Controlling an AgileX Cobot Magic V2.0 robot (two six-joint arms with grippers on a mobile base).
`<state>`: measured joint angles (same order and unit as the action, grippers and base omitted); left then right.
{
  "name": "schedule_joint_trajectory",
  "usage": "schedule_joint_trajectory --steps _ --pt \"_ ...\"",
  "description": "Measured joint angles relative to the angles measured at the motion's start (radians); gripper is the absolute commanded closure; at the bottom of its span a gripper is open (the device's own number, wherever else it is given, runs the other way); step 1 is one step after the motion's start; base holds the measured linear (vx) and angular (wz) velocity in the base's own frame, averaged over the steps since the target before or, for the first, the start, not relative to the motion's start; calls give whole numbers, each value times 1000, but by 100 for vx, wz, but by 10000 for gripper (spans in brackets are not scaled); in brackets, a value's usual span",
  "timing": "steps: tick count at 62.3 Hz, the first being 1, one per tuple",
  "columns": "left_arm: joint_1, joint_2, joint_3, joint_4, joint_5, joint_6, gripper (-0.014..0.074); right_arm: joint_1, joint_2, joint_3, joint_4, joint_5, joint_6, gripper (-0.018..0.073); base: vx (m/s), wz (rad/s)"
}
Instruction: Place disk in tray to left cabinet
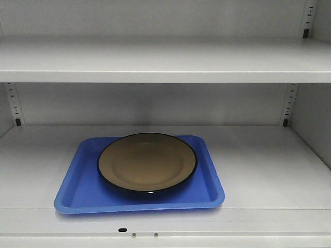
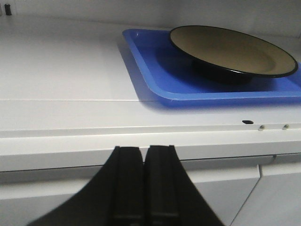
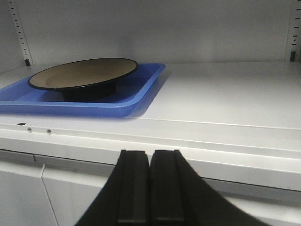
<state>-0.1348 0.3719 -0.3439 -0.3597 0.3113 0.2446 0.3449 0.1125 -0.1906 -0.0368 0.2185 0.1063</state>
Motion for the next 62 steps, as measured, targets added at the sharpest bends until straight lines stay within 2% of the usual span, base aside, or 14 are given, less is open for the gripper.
schedule_joint_trajectory --steps 35,49,57,62 --pt "1 -9 19 2 -26 0 600 0 0 0 0 0 0 564 0 0" --pt "83 -203 211 149 -145 23 600 0 0 1 0 0 0 564 0 0" --pt "129 -344 344 190 -202 25 600 0 0 1 0 0 0 564 0 0" --pt "138 -375 370 199 -220 25 600 0 -1 1 0 0 0 564 0 0"
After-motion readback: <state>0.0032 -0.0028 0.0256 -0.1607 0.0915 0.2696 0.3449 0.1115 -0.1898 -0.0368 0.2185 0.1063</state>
